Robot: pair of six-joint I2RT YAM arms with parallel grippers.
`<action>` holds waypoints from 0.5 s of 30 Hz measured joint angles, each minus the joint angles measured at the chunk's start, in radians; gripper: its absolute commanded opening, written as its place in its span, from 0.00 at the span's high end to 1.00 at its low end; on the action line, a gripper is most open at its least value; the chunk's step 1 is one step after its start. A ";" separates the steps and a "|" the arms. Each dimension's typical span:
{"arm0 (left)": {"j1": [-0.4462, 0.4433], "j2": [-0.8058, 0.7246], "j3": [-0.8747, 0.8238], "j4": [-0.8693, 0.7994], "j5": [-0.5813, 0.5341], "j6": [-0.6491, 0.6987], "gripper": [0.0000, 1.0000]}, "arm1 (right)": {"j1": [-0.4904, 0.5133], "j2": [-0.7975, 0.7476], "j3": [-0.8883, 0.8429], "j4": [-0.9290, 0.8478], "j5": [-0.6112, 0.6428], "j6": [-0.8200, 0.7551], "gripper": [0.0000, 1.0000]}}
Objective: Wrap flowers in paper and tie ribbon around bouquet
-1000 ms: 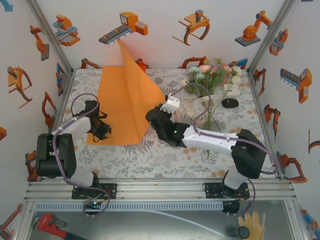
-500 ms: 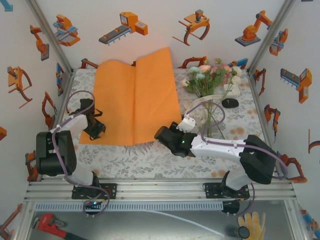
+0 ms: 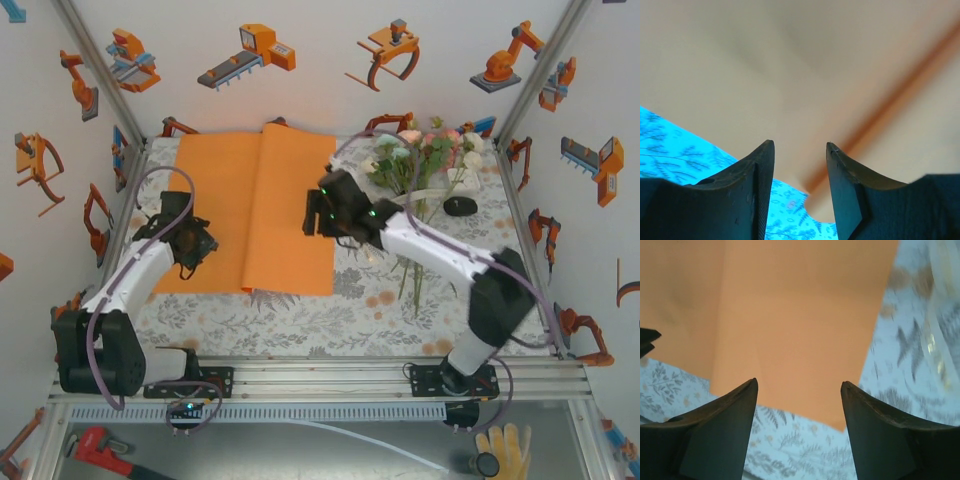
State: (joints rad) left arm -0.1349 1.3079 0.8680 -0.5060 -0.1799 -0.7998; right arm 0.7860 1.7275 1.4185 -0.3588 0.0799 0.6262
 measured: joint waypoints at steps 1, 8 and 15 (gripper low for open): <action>-0.004 0.026 0.005 0.003 0.001 -0.009 0.55 | -0.006 0.082 0.087 -0.003 -0.027 -0.051 0.40; 0.066 0.276 0.055 0.013 0.025 -0.022 0.56 | -0.027 0.434 0.350 -0.049 -0.060 -0.190 0.45; 0.118 0.394 0.152 0.000 0.041 -0.015 0.56 | -0.043 0.349 0.055 0.079 0.003 -0.089 0.47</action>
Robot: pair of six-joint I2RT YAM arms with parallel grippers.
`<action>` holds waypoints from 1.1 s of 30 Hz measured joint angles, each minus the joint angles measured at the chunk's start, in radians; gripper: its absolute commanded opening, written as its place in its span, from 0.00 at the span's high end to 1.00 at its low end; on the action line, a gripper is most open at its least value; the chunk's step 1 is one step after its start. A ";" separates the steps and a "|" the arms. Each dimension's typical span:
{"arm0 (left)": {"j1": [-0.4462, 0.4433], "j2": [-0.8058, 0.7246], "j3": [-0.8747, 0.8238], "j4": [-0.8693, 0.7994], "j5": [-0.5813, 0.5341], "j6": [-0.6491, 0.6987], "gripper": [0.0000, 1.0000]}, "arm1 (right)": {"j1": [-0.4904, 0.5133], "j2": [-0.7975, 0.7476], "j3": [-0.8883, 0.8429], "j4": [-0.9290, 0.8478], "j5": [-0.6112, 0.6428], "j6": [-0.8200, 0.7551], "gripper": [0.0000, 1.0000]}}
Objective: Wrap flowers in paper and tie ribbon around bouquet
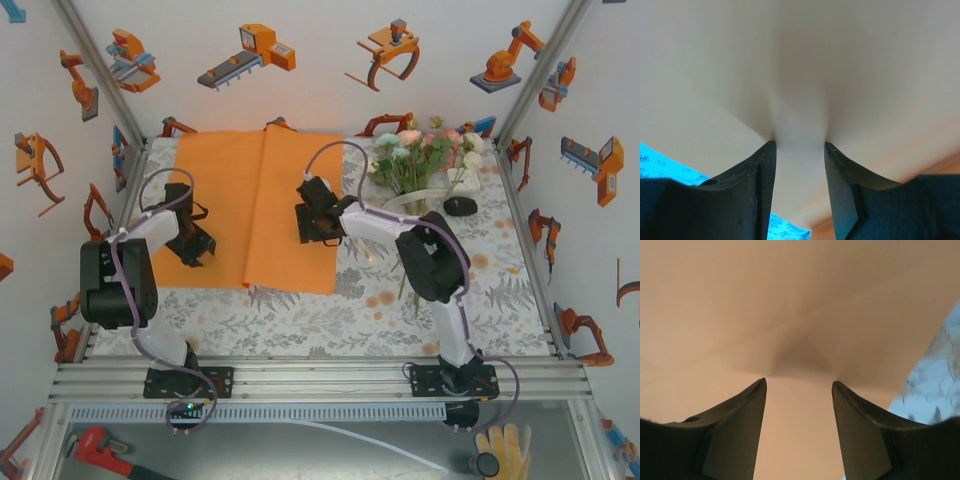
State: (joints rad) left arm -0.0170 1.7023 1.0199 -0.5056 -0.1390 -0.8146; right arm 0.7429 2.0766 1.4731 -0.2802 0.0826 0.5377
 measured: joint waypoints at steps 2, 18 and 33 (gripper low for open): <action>0.012 0.024 0.028 -0.006 0.000 0.017 0.56 | 0.004 -0.065 -0.116 0.032 0.019 0.049 0.47; 0.044 0.128 0.167 -0.003 0.018 0.228 0.40 | 0.428 -0.391 -0.523 0.006 0.204 0.544 0.44; -0.113 -0.254 -0.034 -0.002 0.029 0.166 0.40 | 0.039 -0.371 -0.241 0.149 0.048 0.156 0.45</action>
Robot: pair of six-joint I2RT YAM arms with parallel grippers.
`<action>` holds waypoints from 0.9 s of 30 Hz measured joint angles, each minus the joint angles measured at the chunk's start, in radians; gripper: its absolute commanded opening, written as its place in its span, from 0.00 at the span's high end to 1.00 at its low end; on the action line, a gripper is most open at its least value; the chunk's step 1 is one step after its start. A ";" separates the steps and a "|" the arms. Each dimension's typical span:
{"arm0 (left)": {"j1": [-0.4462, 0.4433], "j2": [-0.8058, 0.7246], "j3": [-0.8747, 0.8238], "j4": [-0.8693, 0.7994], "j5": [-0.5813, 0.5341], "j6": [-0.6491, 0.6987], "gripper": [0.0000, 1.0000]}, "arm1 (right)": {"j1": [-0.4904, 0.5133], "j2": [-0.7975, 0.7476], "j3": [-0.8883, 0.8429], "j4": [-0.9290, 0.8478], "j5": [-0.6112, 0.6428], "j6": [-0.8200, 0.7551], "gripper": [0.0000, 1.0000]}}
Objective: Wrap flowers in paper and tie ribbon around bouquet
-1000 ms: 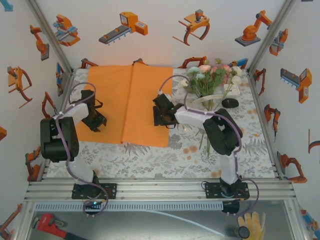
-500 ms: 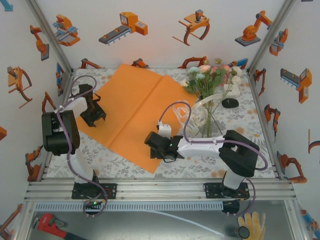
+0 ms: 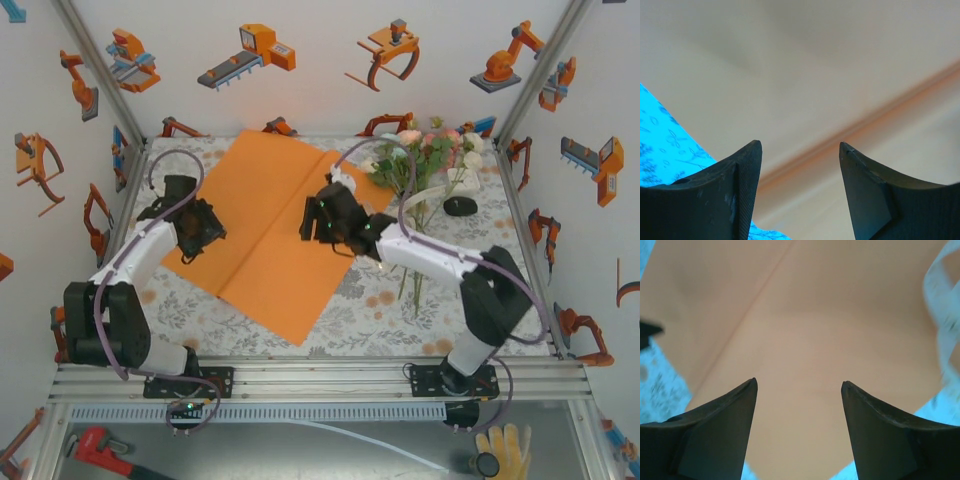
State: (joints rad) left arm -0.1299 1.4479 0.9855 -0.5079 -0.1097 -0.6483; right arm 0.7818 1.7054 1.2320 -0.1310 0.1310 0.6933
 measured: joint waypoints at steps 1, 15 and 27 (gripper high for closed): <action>-0.001 0.015 -0.014 -0.001 -0.005 -0.010 0.40 | -0.030 0.049 0.034 0.010 -0.014 -0.031 0.51; 0.100 0.302 0.096 -0.023 -0.028 -0.029 0.43 | -0.078 0.297 0.062 0.002 -0.010 -0.101 1.00; 0.217 0.373 0.182 -0.023 0.027 0.005 0.46 | 0.169 0.059 -0.271 0.050 0.119 0.247 1.00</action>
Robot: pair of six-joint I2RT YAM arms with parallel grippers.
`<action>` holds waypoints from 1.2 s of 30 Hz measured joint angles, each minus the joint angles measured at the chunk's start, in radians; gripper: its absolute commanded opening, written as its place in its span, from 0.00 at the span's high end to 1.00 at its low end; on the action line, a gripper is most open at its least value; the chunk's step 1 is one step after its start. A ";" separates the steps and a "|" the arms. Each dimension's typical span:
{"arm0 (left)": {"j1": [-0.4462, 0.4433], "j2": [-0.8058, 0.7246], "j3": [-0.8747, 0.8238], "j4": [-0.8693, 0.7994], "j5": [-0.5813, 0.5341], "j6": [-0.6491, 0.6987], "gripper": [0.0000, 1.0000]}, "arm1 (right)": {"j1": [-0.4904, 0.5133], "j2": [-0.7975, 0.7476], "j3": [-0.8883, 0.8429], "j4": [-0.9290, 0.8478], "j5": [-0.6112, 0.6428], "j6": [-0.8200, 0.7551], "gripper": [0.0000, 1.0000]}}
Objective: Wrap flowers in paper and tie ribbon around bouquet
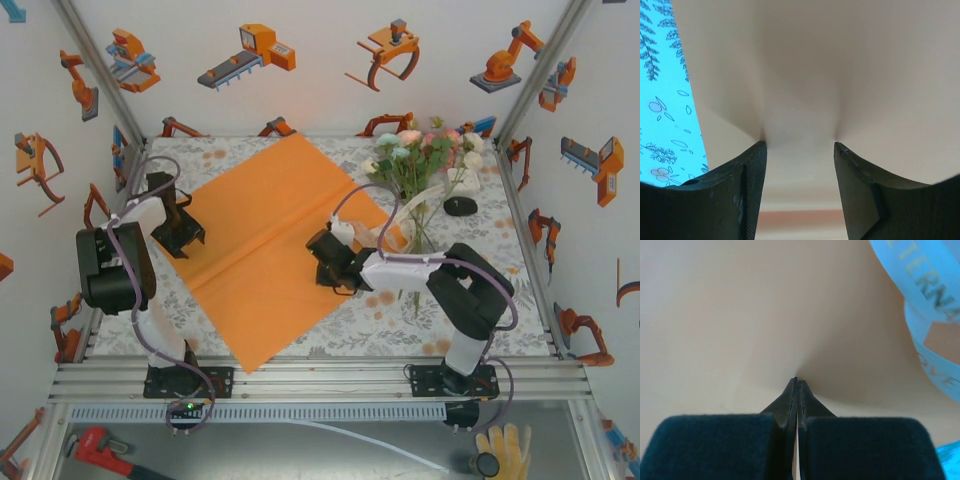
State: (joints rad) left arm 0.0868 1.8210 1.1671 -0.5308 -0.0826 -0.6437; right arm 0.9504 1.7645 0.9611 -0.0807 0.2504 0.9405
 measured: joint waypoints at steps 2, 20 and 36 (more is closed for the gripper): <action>0.001 0.001 0.002 0.001 0.000 0.005 0.46 | 0.051 0.000 0.000 -0.010 0.021 0.040 1.00; 0.095 -0.058 -0.076 0.008 -0.034 -0.039 0.45 | -0.077 0.068 0.113 -0.097 0.069 -0.037 1.00; 0.090 0.005 0.024 0.055 0.001 -0.041 0.35 | -0.163 0.108 0.229 -0.184 0.037 -0.139 0.92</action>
State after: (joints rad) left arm 0.1772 1.8259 1.1908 -0.4759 -0.0814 -0.6846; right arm 0.7876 1.8725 1.1896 -0.2646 0.2878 0.8013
